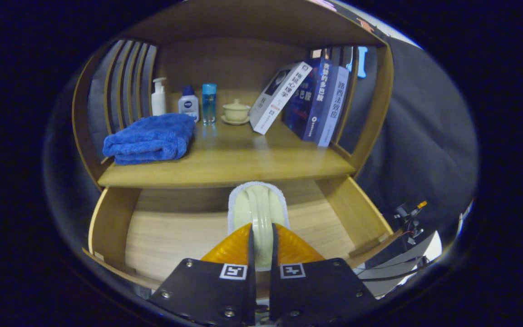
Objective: Pull open the drawer, take out the items inside it, and place them on the countertop above the cabinet.
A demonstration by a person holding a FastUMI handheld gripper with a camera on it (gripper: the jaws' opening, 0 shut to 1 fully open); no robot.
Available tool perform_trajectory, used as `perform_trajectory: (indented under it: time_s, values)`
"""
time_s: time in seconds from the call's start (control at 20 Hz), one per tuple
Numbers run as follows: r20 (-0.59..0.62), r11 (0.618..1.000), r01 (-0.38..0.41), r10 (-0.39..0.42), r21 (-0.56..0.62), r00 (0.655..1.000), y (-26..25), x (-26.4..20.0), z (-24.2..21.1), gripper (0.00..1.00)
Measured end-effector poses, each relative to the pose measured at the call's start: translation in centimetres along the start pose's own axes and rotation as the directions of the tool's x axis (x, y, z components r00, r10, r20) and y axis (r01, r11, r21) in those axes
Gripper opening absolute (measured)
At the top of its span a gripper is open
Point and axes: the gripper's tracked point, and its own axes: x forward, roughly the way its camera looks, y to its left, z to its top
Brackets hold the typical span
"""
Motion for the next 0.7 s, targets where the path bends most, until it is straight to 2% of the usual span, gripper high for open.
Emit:
perform_trajectory:
  time_s: [0.35,0.6,0.7]
  values:
    - [0.057,0.999,0.052,-0.052,-0.002,0.997,-1.2,-2.9,2.6,0.12]
    - [0.137,1.000,0.019,-0.022,0.021,0.990,0.1,-2.2,7.1,0.12]
    - [0.172,0.999,-0.024,0.016,0.042,0.985,1.4,-1.0,9.3,0.12]
